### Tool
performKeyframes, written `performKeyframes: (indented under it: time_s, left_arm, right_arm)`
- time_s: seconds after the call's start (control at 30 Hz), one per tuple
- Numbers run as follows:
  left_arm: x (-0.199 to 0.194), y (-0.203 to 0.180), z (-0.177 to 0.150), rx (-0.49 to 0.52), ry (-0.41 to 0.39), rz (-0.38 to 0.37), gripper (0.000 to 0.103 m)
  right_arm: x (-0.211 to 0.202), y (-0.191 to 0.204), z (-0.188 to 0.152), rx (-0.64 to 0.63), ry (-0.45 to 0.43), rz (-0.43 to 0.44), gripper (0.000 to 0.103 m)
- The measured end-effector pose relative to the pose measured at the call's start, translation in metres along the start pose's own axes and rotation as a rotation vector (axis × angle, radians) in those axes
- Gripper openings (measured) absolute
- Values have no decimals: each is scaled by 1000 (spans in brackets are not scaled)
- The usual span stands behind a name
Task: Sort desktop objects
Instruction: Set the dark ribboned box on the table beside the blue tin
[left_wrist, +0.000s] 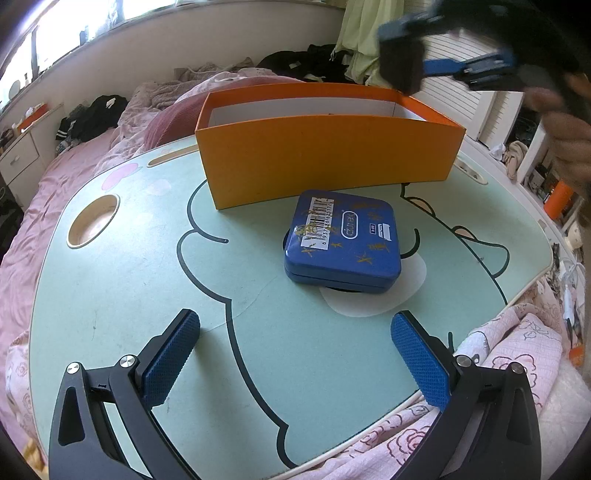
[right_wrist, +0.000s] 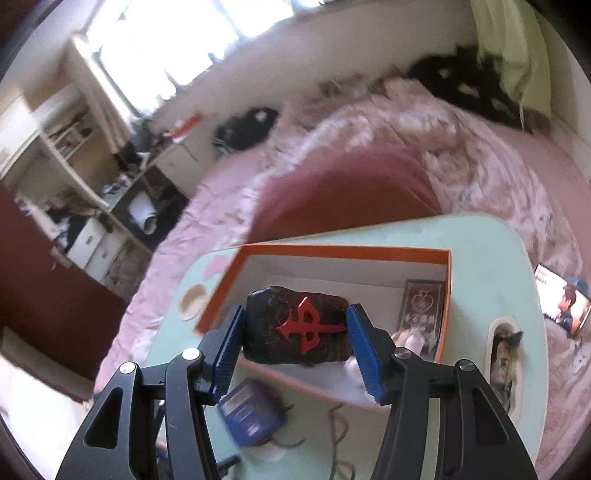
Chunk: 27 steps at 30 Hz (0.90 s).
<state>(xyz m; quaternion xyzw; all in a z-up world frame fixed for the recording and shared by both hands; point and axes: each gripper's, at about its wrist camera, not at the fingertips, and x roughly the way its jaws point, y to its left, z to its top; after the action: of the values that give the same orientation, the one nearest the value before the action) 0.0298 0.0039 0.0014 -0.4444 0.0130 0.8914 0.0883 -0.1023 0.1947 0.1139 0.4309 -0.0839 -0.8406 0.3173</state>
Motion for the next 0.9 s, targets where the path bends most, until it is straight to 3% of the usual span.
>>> performKeyframes:
  time_s: [0.07, 0.27, 0.43, 0.57, 0.6, 0.67, 0.77, 0.9]
  left_arm:
    - [0, 0, 0, 1, 0, 0, 103]
    - [0, 1, 0, 1, 0, -1, 103]
    - [0, 1, 0, 2, -1, -2, 103]
    - [0, 1, 0, 2, 0, -4, 103]
    - [0, 1, 0, 3, -1, -3, 103]
    - [0, 2, 0, 3, 0, -3, 103]
    - [-1, 0, 0, 0, -1, -2, 103]
    - [-1, 1, 0, -2, -2, -2, 103]
  right_arm:
    - [-14, 14, -15, -54, -10, -9, 56]
    - [-10, 39, -76, -168, 106, -11, 56]
    - [32, 31, -108, -220, 170, -189, 56]
    - [40, 33, -109, -267, 74, -287, 58]
    - [39, 33, -110, -270, 54, -291, 62]
    - [36, 29, -115, -262, 26, -281, 89]
    - [25, 22, -128, -250, -14, -257, 92]
    - [22, 10, -146, -255, 19, -291, 93]
